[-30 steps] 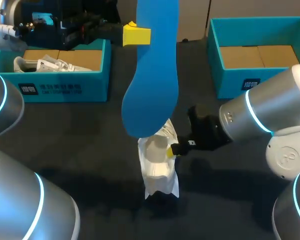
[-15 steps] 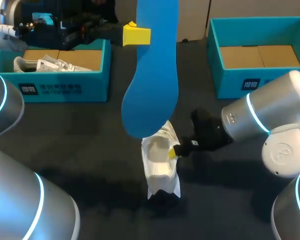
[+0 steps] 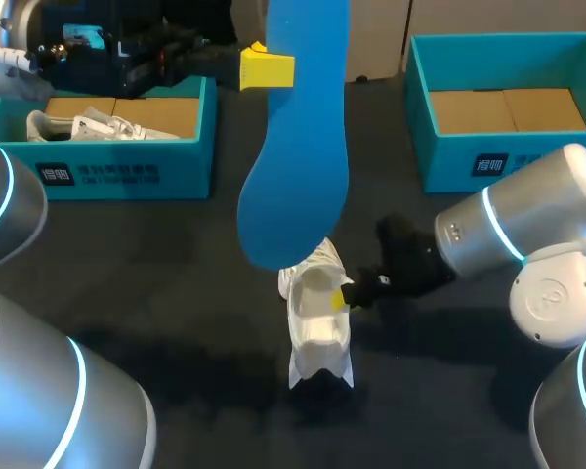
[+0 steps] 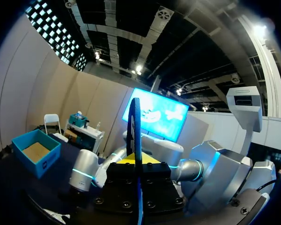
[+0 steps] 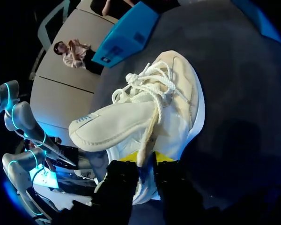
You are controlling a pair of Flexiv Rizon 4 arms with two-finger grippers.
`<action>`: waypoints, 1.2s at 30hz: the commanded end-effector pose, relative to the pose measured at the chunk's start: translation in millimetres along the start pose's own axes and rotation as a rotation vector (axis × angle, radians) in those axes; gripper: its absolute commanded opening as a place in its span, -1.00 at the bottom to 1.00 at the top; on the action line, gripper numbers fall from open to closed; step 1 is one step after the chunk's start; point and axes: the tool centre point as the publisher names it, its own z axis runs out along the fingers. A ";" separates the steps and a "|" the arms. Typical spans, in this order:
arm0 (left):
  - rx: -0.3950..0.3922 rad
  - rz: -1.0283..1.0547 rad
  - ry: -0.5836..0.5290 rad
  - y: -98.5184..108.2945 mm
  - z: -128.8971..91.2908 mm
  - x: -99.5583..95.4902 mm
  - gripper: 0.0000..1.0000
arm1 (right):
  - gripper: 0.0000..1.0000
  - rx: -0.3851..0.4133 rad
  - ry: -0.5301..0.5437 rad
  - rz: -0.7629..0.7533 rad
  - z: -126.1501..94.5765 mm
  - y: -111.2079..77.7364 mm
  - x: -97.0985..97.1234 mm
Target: Take the shoe out of the shoebox, open the shoe tongue, remove and reinsert the insole, then place the shoe into the shoebox
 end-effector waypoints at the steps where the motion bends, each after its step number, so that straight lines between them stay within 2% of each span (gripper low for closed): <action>1: -0.002 -0.001 -0.002 -0.5 0.6 0.4 -1.00 | 1.00 -0.009 -0.003 -0.001 -5.8 -1.7 7.9; 12: -0.002 -0.001 -0.002 -0.5 0.6 0.4 -1.00 | 1.00 -0.014 0.077 -0.042 -43.9 -3.2 29.4; 16: -0.002 -0.001 -0.002 -0.5 0.6 0.4 -1.00 | 1.00 -0.036 0.149 -0.052 -62.9 -3.8 31.6; 18: -0.002 -0.001 -0.002 -0.5 0.6 0.4 -1.00 | 1.00 -0.075 0.229 -0.061 -74.8 -2.6 32.1; 32: -0.002 -0.001 -0.002 -0.5 0.6 0.4 -1.00 | 1.00 -0.075 0.229 -0.061 -74.8 -2.6 32.1; 34: -0.002 -0.001 -0.002 -0.5 0.6 0.4 -1.00 | 1.00 -0.045 0.255 -0.043 -83.4 6.6 37.6; 36: -0.002 -0.001 -0.002 -0.5 0.6 0.4 -1.00 | 1.00 -0.064 0.285 -0.052 -99.6 17.2 46.9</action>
